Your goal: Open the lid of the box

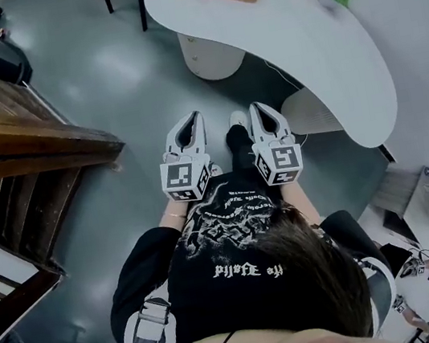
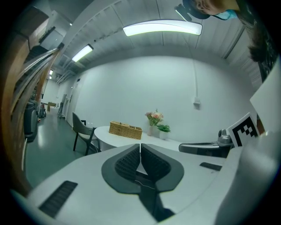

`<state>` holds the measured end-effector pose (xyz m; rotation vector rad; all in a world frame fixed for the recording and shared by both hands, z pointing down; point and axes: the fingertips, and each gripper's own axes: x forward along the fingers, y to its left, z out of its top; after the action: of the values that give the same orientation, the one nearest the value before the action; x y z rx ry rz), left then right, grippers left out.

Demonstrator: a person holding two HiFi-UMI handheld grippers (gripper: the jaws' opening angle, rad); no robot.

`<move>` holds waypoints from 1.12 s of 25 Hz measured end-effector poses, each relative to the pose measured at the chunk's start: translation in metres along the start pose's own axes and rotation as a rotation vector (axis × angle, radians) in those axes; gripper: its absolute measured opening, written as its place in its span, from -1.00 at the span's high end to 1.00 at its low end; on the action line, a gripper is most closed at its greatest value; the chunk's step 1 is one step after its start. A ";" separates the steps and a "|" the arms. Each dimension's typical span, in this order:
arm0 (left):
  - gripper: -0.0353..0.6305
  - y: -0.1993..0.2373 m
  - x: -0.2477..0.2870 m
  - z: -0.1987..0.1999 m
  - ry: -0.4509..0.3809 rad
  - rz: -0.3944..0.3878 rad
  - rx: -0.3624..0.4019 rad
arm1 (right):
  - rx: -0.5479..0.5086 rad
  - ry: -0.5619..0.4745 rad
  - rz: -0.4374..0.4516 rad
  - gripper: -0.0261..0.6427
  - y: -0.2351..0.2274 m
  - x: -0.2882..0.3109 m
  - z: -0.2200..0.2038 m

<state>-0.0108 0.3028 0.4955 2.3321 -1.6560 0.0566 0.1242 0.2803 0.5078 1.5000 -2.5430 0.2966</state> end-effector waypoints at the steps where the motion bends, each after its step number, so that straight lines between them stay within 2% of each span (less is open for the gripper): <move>1: 0.81 0.003 0.006 0.001 -0.002 0.010 -0.005 | -0.009 -0.001 0.011 0.84 -0.003 0.008 0.003; 8: 0.81 0.027 0.068 0.021 -0.019 0.078 -0.001 | -0.077 -0.002 0.088 0.84 -0.035 0.083 0.029; 16: 0.81 0.053 0.142 0.048 -0.008 0.147 -0.021 | -0.074 0.019 0.143 0.84 -0.077 0.158 0.059; 28: 0.81 0.046 0.252 0.063 -0.024 0.202 -0.024 | -0.132 0.027 0.272 0.84 -0.143 0.240 0.079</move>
<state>0.0247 0.0414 0.4924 2.1493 -1.8876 0.0497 0.1316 -0.0098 0.5035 1.0973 -2.6858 0.1786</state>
